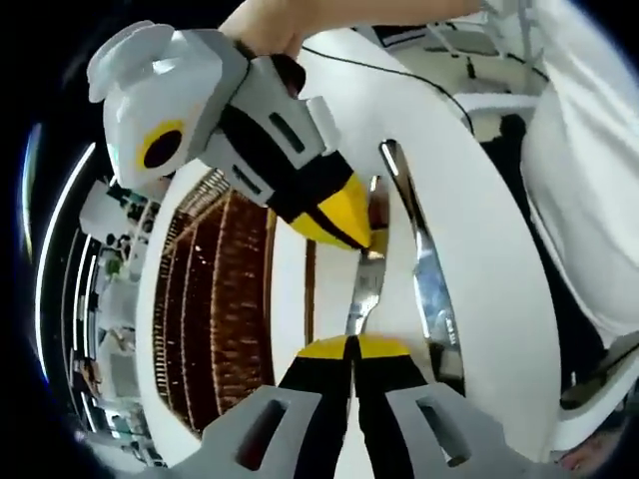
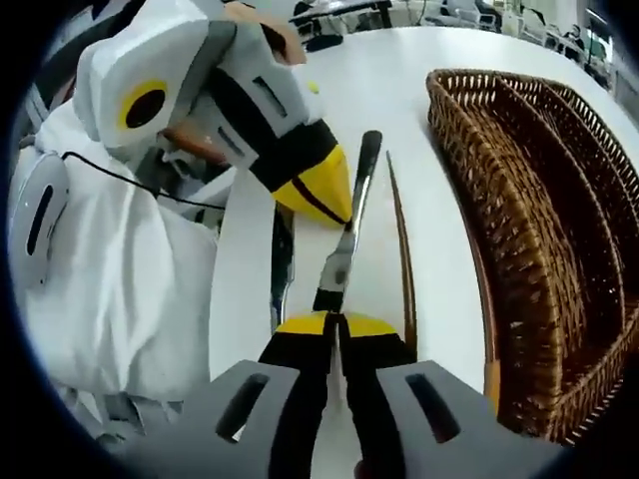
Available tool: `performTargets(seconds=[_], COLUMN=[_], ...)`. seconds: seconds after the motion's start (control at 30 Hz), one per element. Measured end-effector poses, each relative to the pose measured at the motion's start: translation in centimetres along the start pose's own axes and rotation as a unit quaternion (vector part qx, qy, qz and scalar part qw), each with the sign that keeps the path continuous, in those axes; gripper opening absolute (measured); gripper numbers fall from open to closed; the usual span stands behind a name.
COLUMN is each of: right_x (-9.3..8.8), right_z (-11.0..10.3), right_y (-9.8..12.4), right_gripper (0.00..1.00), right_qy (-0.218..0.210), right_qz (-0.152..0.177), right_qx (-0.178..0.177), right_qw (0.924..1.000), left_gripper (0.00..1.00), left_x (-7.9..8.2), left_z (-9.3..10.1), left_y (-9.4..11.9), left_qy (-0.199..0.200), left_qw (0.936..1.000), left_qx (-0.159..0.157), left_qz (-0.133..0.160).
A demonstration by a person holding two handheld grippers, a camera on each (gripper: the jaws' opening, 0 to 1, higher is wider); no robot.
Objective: Arrange the knives, forks, and spoons in their matching storage slots by inserting each utensil handle-first until every utensil is classified and aligned in the correct compartment
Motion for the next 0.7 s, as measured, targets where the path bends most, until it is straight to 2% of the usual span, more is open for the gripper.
performTargets(seconds=[0.07,0.13,0.17,0.2,0.27,0.3,0.33,0.37,0.4,0.5,0.6,0.7], right_x=[0.0,0.1,0.0,-0.1,-0.1,-0.2,0.3,0.3,0.1,0.1,0.4,0.7], right_z=[0.4,0.4,0.1,-1.1,-1.5,-1.8,-0.3,-0.2,-1.2,-2.0,-2.8,-2.5], right_y=[0.3,0.4,0.3,-0.2,-0.2,-0.3,0.5,0.4,0.0,-0.2,-0.7,-0.8], right_gripper=[0.05,0.07,0.08,0.11,0.15,0.16,0.17,0.17,0.18,0.20,0.21,0.21], right_qy=[0.001,0.009,0.025,0.028,0.036,0.040,0.033,0.042,0.049,0.049,0.069,0.088], right_qz=[-0.001,0.000,-0.003,-0.004,-0.003,-0.008,-0.025,-0.028,-0.032,-0.042,-0.056,-0.072], right_qx=[-0.009,-0.010,-0.034,-0.038,-0.049,-0.058,-0.035,-0.058,-0.072,-0.089,-0.097,-0.122], right_qw=[1.0000,0.9999,0.9991,0.9989,0.9981,0.9975,0.9985,0.9970,0.9957,0.9940,0.9913,0.9860], left_gripper=[0.00,0.00,0.01,0.05,0.08,0.08,0.08,0.08,0.08,0.09,0.09,0.09], left_x=[0.3,0.1,0.0,-0.2,-0.4,-0.5,-0.5,-0.5,-0.5,-0.5,-0.5,-0.5], left_z=[0.0,-0.2,-0.3,-0.4,-0.5,-0.4,-0.3,-0.3,-0.3,-0.3,-0.4,-0.3], left_y=[0.0,0.0,-0.1,-0.1,-0.3,-0.2,-0.2,-0.3,-0.2,-0.2,-0.1,0.0], left_qy=[-0.003,-0.004,-0.006,-0.003,0.000,0.000,0.001,0.002,0.002,0.006,0.011,0.013], left_qw=[0.9999,0.9999,0.9999,0.9999,1.0000,1.0000,1.0000,1.0000,1.0000,0.9999,0.9999,0.9999], left_qx=[0.003,0.009,0.010,0.011,0.010,0.006,0.002,0.001,0.001,-0.002,-0.003,-0.003], left_qz=[0.014,0.012,0.009,0.006,0.001,-0.001,-0.003,-0.004,-0.005,-0.008,-0.010,-0.010])
Point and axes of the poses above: the point that each gripper's makers call its tool centre point, and the gripper's own axes: y roughly backward along the fingers, z roughly to its right, x roughly out of its top, the point moved 6 cm from there along y, roughly backward along the fingers, and after that the axes turned 2 degrees about -y, right-handed, at the moved point
